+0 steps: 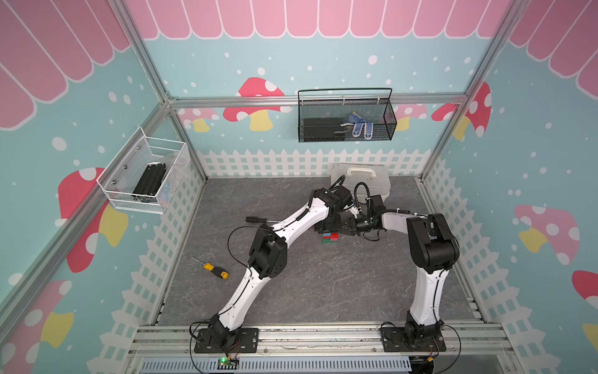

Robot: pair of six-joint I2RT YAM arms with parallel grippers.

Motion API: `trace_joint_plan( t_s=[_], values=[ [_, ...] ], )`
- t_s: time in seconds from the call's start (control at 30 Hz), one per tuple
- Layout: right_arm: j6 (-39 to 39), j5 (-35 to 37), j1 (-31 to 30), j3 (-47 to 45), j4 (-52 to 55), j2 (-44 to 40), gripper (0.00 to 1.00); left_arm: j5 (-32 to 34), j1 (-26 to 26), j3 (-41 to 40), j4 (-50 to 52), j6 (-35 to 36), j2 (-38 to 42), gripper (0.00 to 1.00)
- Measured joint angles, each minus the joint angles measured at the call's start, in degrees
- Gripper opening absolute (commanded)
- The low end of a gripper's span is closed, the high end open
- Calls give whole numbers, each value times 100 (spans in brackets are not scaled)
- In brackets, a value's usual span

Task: Assemble the number 5 with lego
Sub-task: Assemble the lego brick with the lego brick.

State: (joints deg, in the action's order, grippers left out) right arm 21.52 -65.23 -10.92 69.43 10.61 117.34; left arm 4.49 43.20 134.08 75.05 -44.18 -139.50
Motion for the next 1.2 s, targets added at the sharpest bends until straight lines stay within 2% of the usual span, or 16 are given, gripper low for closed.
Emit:
trace_joint_plan(
  t_s=[0.27,0.53,0.73,1.2],
  values=[
    [7,-20,11,-133,-214,-11,0,-15,2,120,90,-2,-76,33],
    [15,-22,20,-177,-297,-11,0,-15,4,-450,-352,-31,216,37],
    [15,-24,28,-177,-295,-4,0,-20,7,-560,-463,-48,269,38],
    [-9,35,39,-140,-151,-46,0,-9,-13,-516,-420,-85,258,54]
  ],
)
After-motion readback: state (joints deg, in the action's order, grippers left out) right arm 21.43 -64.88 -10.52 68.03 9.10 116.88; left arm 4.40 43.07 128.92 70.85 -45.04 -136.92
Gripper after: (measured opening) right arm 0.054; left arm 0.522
